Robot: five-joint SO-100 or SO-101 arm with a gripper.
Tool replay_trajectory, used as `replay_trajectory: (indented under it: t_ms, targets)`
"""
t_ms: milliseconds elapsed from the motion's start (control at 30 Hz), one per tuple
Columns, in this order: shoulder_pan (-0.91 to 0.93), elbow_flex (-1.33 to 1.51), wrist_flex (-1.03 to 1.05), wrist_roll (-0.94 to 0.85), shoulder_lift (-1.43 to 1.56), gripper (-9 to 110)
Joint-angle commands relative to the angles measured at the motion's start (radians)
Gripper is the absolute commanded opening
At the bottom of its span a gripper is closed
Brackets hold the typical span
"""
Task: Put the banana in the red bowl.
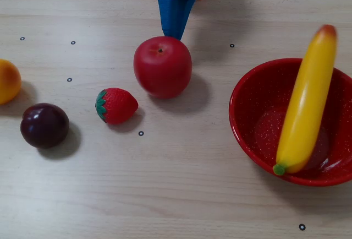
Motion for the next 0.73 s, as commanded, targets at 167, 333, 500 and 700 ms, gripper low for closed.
replay_trajectory:
  t_ms: [167,333,500,700]
  targets:
    - [-0.002,-0.040,-0.052,0.005,0.011,0]
    - [-0.002,-0.040,-0.052,0.006,0.011,0]
    - [-0.002,-0.038,-0.055,0.006,0.011,0]
    - [-0.002,-0.038,-0.057,0.008,0.011,0]
